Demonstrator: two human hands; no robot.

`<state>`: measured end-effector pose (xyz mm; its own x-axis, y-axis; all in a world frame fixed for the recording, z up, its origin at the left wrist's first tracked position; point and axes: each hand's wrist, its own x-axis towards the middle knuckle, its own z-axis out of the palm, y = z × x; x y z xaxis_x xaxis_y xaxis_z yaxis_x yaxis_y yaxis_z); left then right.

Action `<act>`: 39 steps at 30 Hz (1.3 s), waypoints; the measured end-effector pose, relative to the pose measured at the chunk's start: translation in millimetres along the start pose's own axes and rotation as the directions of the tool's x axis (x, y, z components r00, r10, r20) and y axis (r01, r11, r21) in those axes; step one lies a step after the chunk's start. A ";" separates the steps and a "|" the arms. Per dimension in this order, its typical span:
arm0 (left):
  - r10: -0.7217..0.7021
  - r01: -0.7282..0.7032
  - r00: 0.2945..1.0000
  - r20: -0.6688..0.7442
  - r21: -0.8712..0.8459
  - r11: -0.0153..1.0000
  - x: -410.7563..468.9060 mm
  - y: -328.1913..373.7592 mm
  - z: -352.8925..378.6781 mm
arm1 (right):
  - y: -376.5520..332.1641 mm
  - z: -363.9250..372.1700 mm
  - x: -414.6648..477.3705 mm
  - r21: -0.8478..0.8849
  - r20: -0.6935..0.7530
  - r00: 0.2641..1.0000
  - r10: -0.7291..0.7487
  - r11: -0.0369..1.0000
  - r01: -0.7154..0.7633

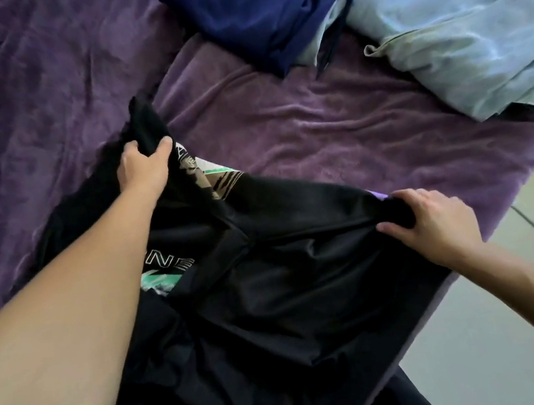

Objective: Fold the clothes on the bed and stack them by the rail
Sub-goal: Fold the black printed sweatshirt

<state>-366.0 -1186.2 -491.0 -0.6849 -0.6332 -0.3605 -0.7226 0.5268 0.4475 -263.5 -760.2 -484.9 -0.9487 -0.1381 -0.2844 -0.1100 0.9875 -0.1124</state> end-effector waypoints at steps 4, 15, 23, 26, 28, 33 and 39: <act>-0.107 0.084 0.989 -0.107 -0.198 0.977 24.6 27.3 22.0 | 8.4 3.0 6.4 0.140 -0.134 0.990 -0.031 0.989 0.049; -0.132 0.099 0.970 -0.203 -0.163 0.982 56.1 52.4 2.2 | 8.4 2.9 -11.5 -0.076 -0.126 0.952 -0.280 0.959 0.273; 0.428 -0.485 0.872 0.239 0.544 0.684 -107.4 -66.8 12.8 | -59.9 4.7 -18.0 -0.164 -0.146 0.879 -0.454 0.887 0.431; 0.314 -0.548 0.835 0.451 0.634 0.546 -150.5 -116.6 7.0 | -54.4 10.7 -20.1 -0.201 -0.077 0.949 -0.306 0.937 0.286; 0.355 -0.519 0.855 0.379 0.595 0.614 -161.4 -138.7 -8.1 | -41.1 9.1 -20.4 -0.170 -0.099 0.994 -0.051 0.985 0.033; 0.464 -0.475 0.872 0.153 0.486 0.733 -153.2 -159.8 -67.6 | -23.5 -7.8 -25.6 -0.106 -0.130 0.953 0.273 0.952 -0.287; 0.297 -0.379 0.924 0.240 0.663 0.645 -162.9 -194.0 -111.1 | -80.2 1.4 -104.8 -0.242 0.002 0.989 -0.147 0.960 0.143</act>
<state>-103.9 -1248.2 -428.1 -0.8698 -0.2930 -0.3970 -0.2684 0.9561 -0.1176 -154.9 -825.1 -447.5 -0.9217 -0.2819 -0.2664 -0.3131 0.9461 0.0822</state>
